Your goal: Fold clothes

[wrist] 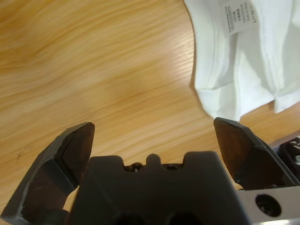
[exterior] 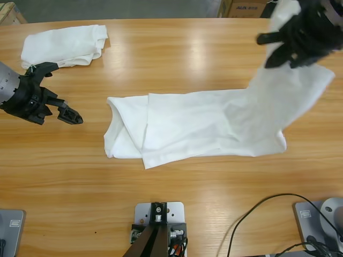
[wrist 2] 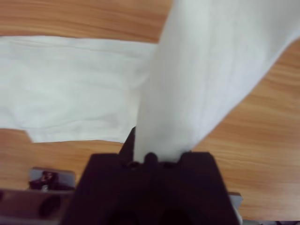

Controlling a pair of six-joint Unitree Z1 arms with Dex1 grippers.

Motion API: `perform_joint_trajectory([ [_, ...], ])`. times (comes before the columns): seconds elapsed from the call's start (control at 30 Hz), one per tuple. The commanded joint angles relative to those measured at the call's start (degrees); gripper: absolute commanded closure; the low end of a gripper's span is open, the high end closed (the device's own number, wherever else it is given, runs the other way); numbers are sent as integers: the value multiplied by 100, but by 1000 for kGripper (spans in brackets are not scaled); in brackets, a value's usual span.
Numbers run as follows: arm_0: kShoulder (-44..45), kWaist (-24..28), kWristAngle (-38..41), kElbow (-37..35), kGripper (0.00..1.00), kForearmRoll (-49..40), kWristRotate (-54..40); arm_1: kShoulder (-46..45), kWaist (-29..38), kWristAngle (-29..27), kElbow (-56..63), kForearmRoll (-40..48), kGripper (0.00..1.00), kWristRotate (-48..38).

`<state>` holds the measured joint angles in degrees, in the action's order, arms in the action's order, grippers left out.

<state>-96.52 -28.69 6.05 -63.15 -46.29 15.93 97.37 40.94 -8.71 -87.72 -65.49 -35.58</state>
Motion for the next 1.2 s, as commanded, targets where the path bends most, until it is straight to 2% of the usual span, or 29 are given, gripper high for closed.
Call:
perform_joint_trajectory([
  [0.03, 179, 63, 54, 223, 9, -52, 51, 1444, 769, 125, -1383, -500, 1000, -89],
  [0.17, 251, 118, 54, 225, 9, -52, 81, 2063, 1115, 196, -2079, -729, 1000, -91],
  [0.43, 453, 237, 54, 437, 9, -47, 209, 3052, 1382, 363, -3850, -1478, 1000, -63],
  [0.73, 467, 308, 52, 472, 9, -47, 200, 3599, 1860, 565, -4563, -1810, 1000, -52],
  [1.2, 485, 346, 49, 529, 9, -47, 200, 4153, 1980, 628, -5112, -1942, 1000, -71],
])
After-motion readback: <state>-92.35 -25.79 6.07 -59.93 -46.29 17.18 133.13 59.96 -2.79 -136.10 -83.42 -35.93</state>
